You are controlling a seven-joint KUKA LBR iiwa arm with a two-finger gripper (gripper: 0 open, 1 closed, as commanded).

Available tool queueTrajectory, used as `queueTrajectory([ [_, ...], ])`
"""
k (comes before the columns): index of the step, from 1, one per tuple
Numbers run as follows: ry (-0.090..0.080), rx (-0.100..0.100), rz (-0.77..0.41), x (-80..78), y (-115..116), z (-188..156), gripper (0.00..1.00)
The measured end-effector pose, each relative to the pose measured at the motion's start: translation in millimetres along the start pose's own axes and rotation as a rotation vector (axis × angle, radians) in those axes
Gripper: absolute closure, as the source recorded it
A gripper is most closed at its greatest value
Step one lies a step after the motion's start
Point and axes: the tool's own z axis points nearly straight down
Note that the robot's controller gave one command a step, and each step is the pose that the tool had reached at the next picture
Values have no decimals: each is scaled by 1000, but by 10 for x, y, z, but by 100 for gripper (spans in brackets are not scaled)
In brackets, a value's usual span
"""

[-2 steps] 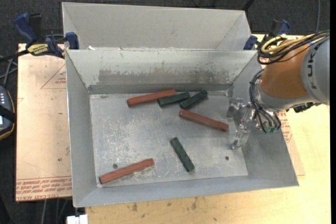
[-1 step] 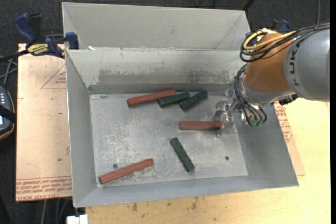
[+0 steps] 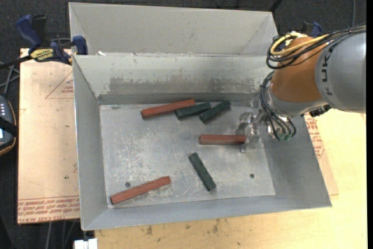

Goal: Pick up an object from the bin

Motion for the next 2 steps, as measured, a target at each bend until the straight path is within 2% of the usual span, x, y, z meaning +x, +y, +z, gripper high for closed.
queueTrajectory([
  [1,0,1,5,166,24,-1486,100],
  [2,1,1,5,168,25,-1483,100],
])
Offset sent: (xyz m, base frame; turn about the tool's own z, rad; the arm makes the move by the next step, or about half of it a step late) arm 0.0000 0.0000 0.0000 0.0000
